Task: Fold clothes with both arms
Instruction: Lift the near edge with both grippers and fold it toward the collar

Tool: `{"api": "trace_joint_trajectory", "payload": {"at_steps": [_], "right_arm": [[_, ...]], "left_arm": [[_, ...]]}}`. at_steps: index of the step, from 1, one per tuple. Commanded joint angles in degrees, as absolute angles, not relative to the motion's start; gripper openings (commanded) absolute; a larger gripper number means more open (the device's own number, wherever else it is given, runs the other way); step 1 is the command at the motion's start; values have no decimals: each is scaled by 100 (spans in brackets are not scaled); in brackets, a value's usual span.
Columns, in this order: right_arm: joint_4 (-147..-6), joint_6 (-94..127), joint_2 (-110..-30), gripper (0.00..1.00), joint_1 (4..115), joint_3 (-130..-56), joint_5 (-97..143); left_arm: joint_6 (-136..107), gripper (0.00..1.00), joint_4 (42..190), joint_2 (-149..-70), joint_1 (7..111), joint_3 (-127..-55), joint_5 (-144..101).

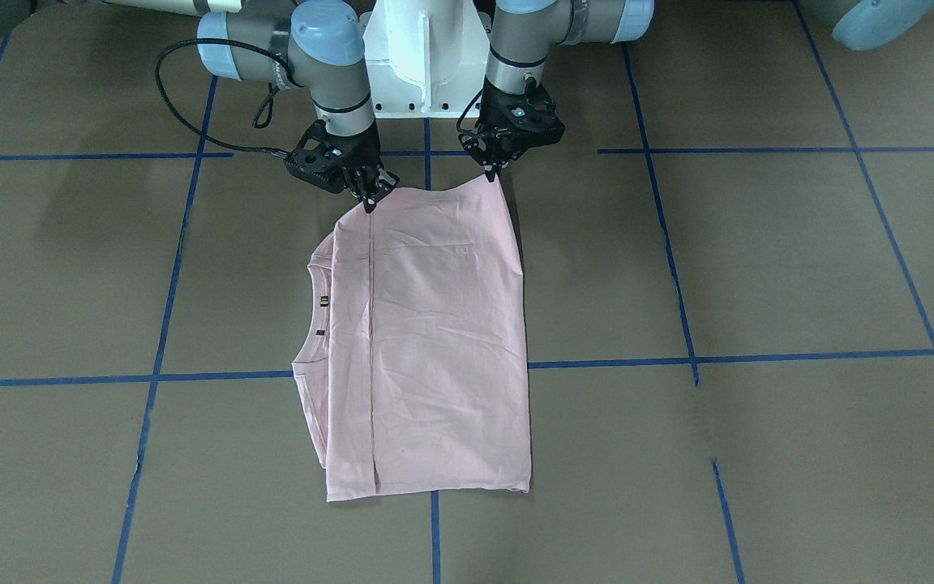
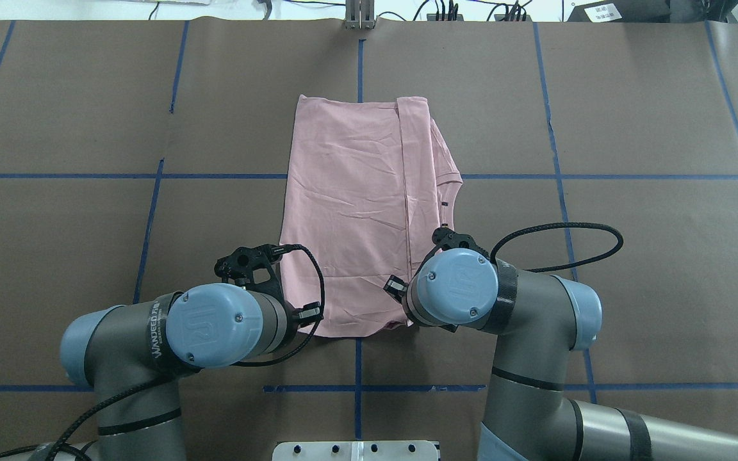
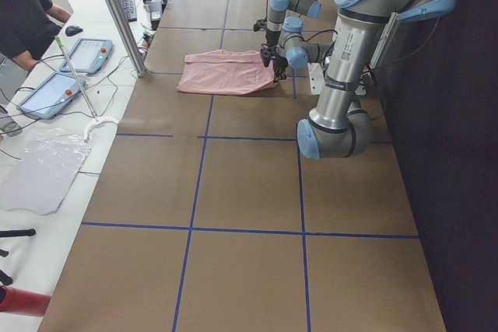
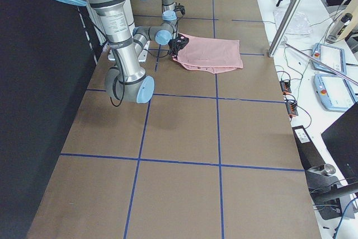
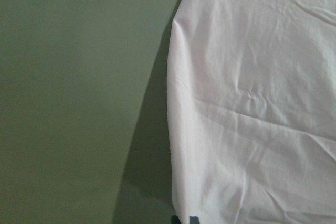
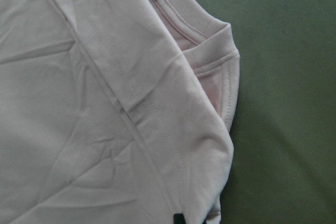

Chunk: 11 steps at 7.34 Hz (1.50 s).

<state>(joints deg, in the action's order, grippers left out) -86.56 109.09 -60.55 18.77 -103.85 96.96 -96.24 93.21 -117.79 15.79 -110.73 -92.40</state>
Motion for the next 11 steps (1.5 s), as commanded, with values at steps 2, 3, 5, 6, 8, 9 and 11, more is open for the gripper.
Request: {"api": "trace_joint_trajectory", "payload": {"at_steps": [2,3,5,6,8,9,11], "right_arm": [[-8648,10898,-6161,0,1863,-10678,9756],[-8648,10898,-6222,0,1837,-10809,9773],[-8648,10907,-6423,0,1540,-11309,9747],[-8657,10916,-6460,0,1434,-11459,9747],[-8648,10899,-6460,0,1406,-11409,9756],[-8631,10855,-6469,0,1432,-11286,9678],[-8631,10741,-6434,0,1818,-11171,9686]], "left_arm": [[-9624,0,9246,-11559,1495,-11547,-9246],[-9624,0,9237,-11471,1459,-11645,-9246],[-9650,0,8712,-11479,1205,-12038,-9586],[-9676,0,8536,-11479,1091,-12311,-9667],[-9668,0,8490,-11487,1020,-12305,-9694],[-9624,0,8516,-11531,1020,-12244,-9668],[-9441,0,8708,-11566,1799,-12007,-9659]]}}
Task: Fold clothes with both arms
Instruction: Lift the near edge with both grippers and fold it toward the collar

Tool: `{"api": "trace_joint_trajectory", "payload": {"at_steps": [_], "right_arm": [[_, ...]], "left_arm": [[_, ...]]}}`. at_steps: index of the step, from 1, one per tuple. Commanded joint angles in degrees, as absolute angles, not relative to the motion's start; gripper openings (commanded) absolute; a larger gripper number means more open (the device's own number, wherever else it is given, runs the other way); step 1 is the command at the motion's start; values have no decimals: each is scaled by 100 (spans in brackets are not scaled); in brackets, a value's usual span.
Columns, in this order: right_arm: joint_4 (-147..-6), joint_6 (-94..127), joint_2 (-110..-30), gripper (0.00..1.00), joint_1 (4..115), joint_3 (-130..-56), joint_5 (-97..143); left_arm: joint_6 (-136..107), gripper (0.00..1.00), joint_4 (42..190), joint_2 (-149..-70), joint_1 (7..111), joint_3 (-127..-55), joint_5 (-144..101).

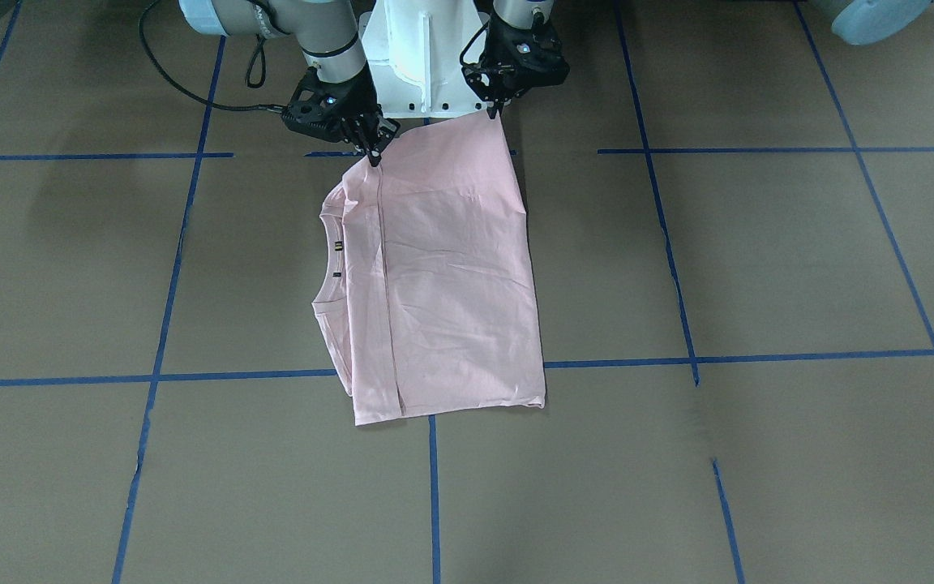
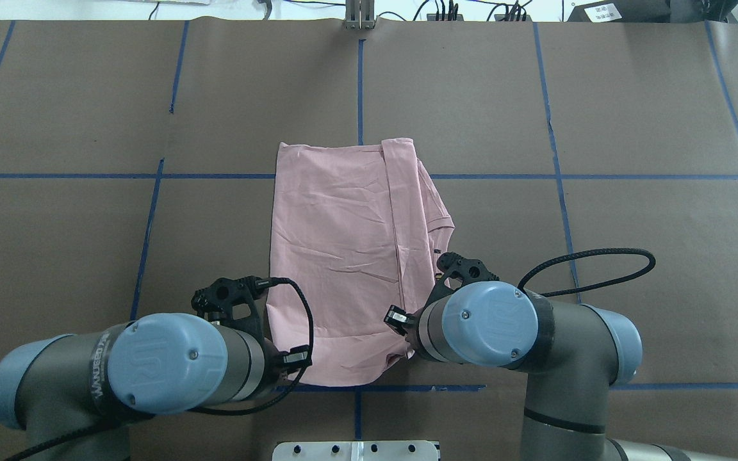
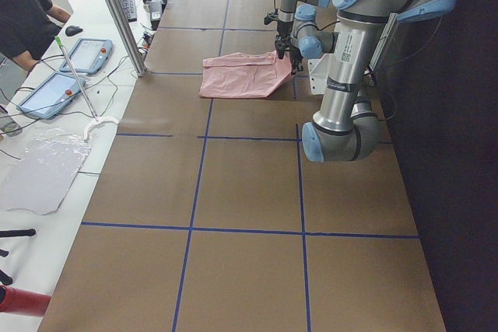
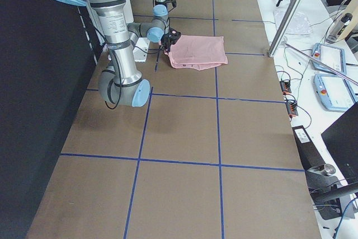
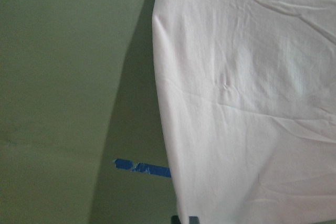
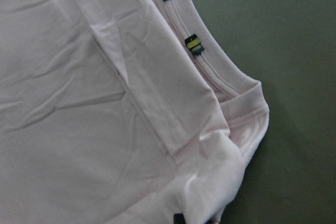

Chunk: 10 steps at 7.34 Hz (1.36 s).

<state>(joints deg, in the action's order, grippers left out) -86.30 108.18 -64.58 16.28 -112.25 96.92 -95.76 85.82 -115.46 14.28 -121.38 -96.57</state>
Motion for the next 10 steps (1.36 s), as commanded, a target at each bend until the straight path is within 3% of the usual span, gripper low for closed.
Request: {"api": "trace_joint_trajectory", "payload": {"at_steps": [1,3,6,7,9,10], "right_arm": [[-8631,10740,-6416,0,1967,-11162,9694],[-8605,10731,-6373,0,2135,-11058,9694],[-7797,10758,-6093,0,2713,-10216,9712],[-7796,10636,-5751,0,3012,-9847,9729],[-7230,10486,-4585,0,3627,-7948,9835],[-6502,10424,-4092,14,3865,-6753,9835]], "left_arm": [[-9422,0,8954,-11566,1906,-11806,-9659],[-9465,0,9341,-11610,1907,-11559,-9650],[-9466,0,9579,-11724,2423,-11278,-9650],[-9440,0,9937,-11994,2774,-10720,-9668],[-9422,0,10920,-12434,3425,-9350,-9668],[-9387,25,11360,-12680,3715,-8655,-9677]]}}
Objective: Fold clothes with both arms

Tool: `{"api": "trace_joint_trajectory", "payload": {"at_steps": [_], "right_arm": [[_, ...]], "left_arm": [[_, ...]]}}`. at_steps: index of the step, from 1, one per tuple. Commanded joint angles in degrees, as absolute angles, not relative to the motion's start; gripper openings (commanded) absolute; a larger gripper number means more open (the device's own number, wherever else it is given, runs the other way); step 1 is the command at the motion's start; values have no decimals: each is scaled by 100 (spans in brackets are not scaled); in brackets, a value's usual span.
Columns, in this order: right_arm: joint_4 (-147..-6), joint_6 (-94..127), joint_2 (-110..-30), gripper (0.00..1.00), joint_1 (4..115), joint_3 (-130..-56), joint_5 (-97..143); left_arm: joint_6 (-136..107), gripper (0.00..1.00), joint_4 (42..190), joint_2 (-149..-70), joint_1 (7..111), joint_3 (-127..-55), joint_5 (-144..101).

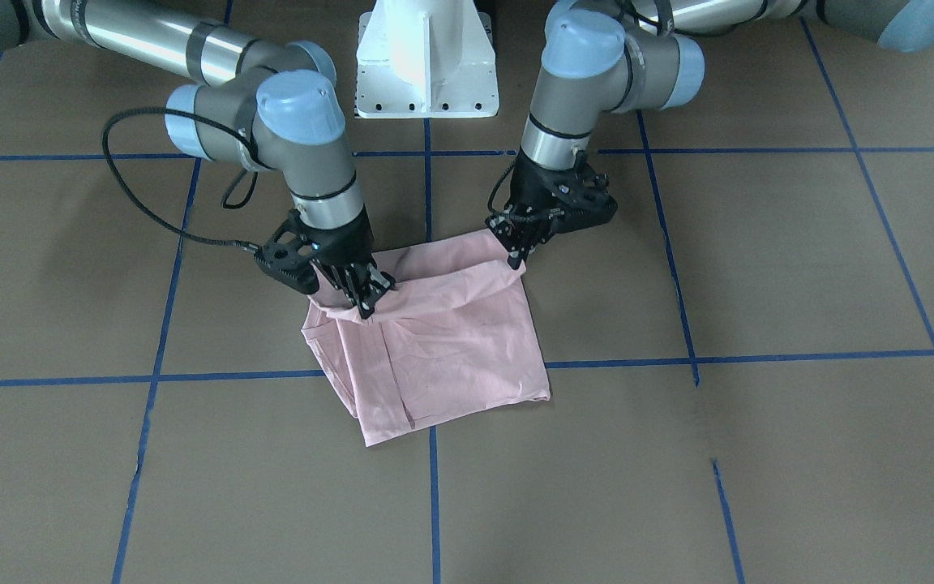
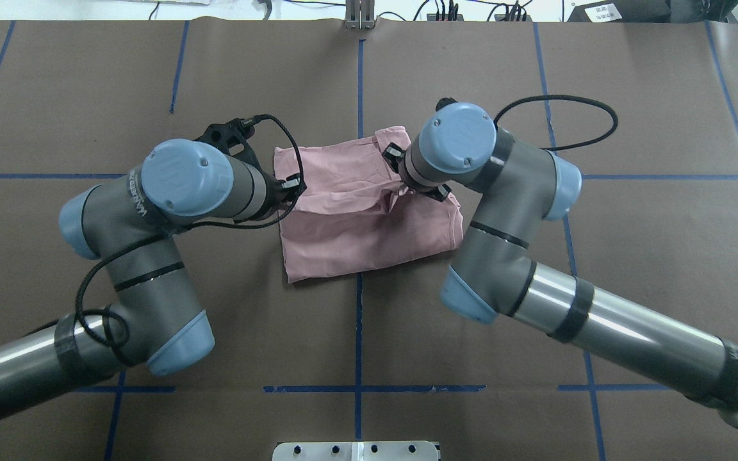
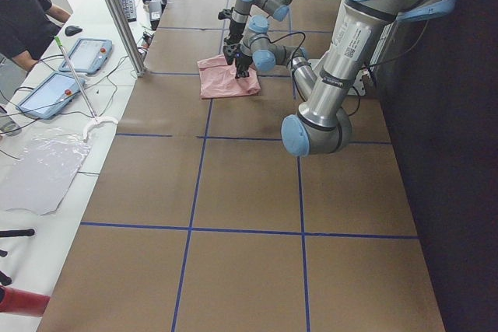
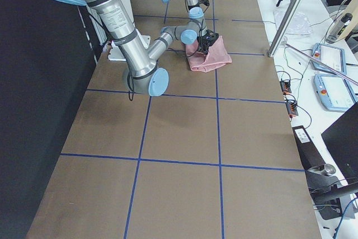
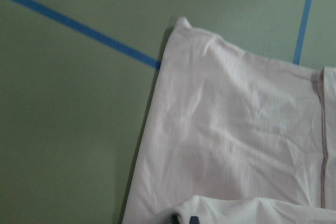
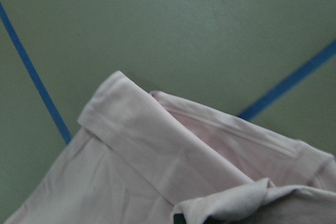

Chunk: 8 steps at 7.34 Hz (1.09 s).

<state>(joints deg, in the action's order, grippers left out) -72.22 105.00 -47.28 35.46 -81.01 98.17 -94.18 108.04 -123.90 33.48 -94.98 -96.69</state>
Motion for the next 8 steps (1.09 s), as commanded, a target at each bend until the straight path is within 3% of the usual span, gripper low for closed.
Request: {"api": "trace_joint_trajectory", "payload": {"at_steps": [1,6,8], "right_arm": [[-6321,10050,-3774,99,4146,-6158,9826],[-6345,8574,-3770,100,4744,-6082,10114],[-6486,7363,-4294,100,5332,-6483,10755]], "left_arm": [[-9169,99,11660,-12848,3900,-8187,-9677],[-8660,100,11733,-12876,4270,-8138,-10122],[-7731,100,11690,-12702,4883,-8234,-10789]]}}
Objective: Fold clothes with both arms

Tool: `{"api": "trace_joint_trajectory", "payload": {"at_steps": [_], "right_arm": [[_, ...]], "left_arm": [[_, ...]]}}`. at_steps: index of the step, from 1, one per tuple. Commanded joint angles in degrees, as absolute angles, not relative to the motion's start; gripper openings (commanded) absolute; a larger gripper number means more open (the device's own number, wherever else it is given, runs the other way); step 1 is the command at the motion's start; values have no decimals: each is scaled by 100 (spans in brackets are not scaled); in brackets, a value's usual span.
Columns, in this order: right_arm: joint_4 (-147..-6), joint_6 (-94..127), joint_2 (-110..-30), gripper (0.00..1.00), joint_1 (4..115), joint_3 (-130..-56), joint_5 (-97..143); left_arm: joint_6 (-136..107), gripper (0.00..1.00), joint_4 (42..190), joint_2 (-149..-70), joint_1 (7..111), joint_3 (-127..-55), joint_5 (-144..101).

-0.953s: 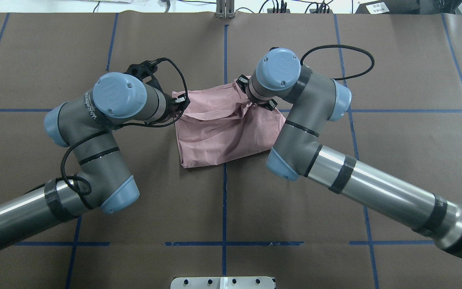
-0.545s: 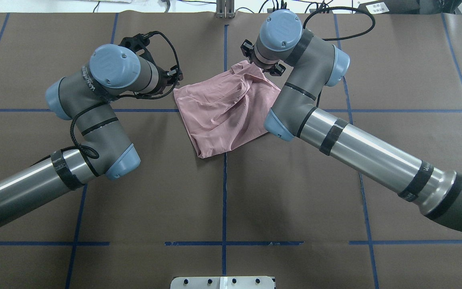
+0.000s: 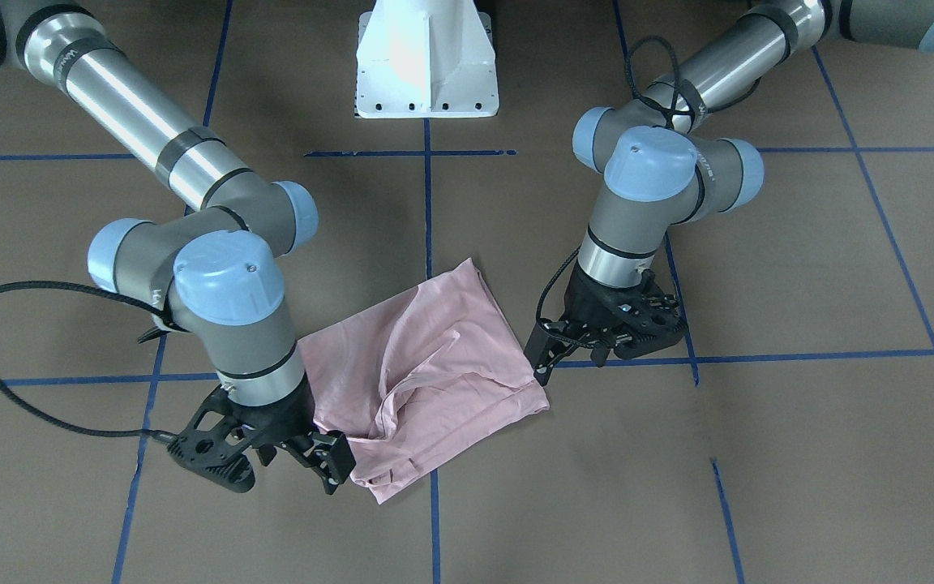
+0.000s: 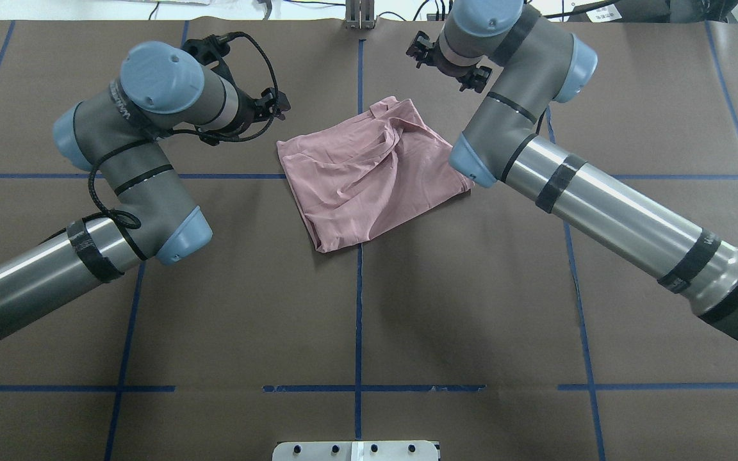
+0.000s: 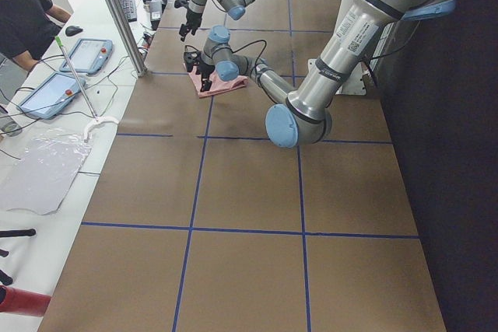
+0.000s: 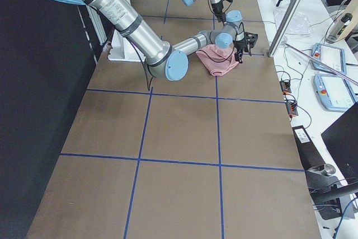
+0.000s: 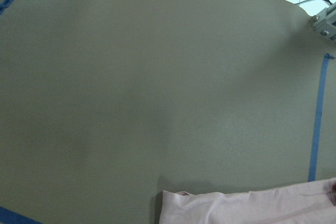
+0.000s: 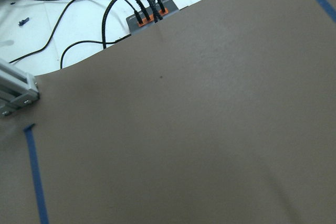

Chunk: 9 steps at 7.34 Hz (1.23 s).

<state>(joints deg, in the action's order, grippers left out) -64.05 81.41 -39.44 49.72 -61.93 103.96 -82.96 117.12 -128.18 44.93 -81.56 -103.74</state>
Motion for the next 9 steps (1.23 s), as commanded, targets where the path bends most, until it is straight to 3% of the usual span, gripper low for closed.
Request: {"api": "trace_joint_trajectory", "payload": {"at_steps": [1,4,6,9], "right_arm": [[-6591,6425,-4855,100,5700,-6956,11054],[-7642,3157,-6611,100,6818,-8405,11917],[-8695,1606,-7581,100,7493,-9444,12817],[-8930,-172,-8645,100,8558,-9571,13596]], "left_arm": [[-7247,100,11672,-12361,5252,-8514,-11167],[-5219,100,11602,-10974,6334,-9664,-11934],[-3613,100,10703,-10276,7037,-10438,-12356],[-404,100,9274,-10117,8135,-10504,-12471]]}}
